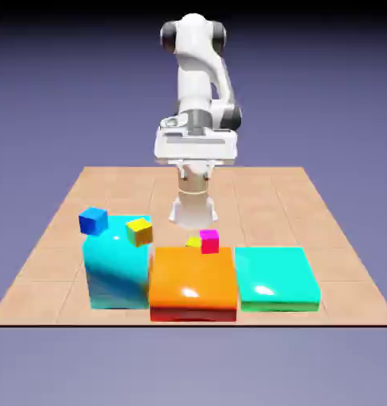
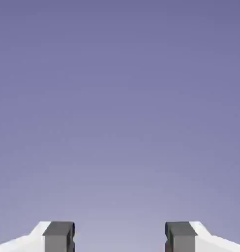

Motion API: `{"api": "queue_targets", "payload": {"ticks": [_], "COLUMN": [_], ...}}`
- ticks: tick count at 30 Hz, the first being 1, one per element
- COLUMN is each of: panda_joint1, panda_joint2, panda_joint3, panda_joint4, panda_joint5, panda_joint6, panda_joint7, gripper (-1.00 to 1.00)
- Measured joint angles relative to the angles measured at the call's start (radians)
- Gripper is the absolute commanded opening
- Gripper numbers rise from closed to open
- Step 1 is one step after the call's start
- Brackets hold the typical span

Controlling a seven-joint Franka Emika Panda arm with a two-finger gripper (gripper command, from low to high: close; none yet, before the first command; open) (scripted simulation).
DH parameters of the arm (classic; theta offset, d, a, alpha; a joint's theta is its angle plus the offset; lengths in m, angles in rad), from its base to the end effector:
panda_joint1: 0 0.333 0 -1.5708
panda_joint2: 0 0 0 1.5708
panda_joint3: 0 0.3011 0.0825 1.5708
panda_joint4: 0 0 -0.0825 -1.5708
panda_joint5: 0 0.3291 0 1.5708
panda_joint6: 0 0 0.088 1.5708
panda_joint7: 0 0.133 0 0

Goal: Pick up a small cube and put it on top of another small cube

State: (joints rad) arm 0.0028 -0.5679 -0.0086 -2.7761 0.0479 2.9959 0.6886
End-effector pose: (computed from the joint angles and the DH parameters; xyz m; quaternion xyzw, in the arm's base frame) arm 0.3775 -0.0056 0.4701 -0.8610 0.3337 -0.3565 0.1423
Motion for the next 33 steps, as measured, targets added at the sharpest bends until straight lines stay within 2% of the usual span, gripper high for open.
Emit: {"api": "queue_targets", "payload": {"ticks": [20,24,33], "panda_joint1": [-0.161,-0.177,-0.115], "panda_joint2": [0.360,0.470,0.796], "panda_joint3": [-0.605,-0.750,-0.955], "panda_joint4": [0.384,0.399,0.326], "panda_joint5": [0.544,0.592,0.821], "panda_joint6": [-0.865,-1.013,-1.338], "panda_joint7": [-0.774,-0.844,-0.780], "gripper": [0.00,0.00,0.00]}}
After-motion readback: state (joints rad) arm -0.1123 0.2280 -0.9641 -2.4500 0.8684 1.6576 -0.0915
